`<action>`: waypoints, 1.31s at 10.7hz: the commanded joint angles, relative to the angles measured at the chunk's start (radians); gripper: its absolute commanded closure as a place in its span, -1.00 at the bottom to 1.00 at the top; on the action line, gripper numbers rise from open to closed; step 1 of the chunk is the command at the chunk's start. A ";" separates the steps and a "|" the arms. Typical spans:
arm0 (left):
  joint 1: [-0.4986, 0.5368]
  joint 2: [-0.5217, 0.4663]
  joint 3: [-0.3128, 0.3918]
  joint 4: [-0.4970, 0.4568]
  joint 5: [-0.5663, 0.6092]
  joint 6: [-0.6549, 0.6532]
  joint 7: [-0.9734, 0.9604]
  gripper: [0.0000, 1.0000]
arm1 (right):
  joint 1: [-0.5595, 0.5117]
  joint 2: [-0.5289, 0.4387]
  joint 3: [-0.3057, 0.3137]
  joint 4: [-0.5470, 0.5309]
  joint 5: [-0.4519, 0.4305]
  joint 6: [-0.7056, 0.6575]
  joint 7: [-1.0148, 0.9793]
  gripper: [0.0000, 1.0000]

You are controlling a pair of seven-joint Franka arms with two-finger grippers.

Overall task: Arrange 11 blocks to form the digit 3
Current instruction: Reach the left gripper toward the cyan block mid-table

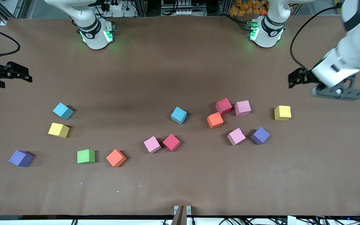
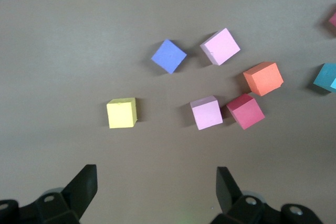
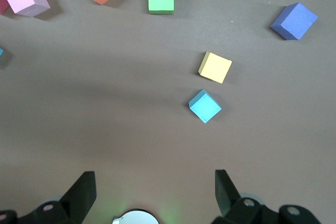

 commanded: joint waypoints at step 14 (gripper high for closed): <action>-0.328 0.536 -0.238 0.186 0.101 0.360 -1.281 -1.00 | -0.014 -0.008 0.019 0.008 0.000 -0.036 0.002 -1.00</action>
